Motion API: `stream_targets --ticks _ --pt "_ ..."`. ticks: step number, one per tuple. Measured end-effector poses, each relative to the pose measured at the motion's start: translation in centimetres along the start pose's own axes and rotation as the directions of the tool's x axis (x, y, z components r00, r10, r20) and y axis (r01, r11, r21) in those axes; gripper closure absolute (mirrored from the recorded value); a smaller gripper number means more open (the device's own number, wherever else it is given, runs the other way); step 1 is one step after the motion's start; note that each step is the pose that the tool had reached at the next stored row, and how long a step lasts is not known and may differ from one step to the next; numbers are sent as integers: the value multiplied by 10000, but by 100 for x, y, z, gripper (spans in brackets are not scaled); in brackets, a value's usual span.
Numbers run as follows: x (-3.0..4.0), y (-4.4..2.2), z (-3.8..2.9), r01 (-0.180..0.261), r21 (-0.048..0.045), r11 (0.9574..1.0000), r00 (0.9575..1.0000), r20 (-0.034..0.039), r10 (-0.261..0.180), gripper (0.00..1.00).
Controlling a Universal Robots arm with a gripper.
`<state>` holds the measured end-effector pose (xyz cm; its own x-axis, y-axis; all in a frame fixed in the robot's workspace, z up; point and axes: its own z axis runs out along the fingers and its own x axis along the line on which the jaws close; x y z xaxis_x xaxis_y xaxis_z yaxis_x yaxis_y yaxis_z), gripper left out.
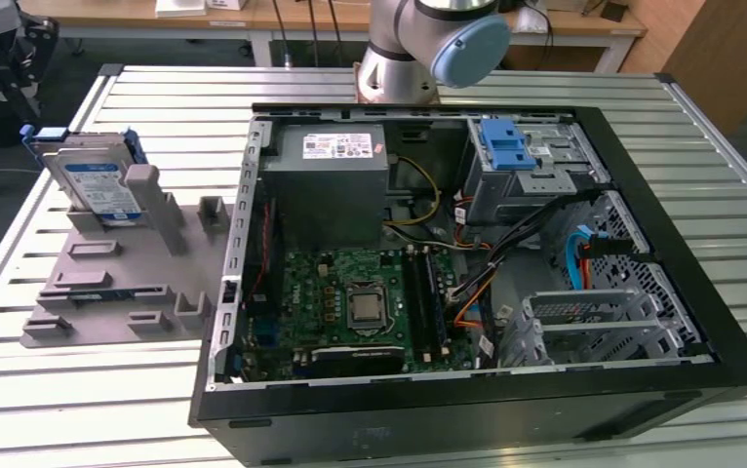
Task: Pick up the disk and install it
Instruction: 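Pick up the disk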
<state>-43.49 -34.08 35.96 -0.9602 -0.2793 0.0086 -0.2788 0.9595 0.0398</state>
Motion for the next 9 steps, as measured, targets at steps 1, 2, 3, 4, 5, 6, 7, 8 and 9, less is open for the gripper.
stream_targets --ticks 1,2,3,4,5,6,7,8,9 --pt "0 0 0 49 1 10000 10000 -2 -49 89" --pt "0 0 0 102 2 9999 9999 -4 -102 89" --pt "1 0 0 150 2 9999 9999 -6 -150 89" --pt "1 0 0 199 2 9998 9998 -8 -199 89" --pt "1 0 1 246 2 9997 9997 -9 -246 89" --pt "1 0 0 295 2 9996 9996 -12 -295 89" --pt "2 0 1 344 3 9994 9994 -14 -344 89" --pt "2 1 1 392 3 9992 9992 -16 -392 89" --pt "2 1 1 441 3 9990 9990 -18 -441 89"
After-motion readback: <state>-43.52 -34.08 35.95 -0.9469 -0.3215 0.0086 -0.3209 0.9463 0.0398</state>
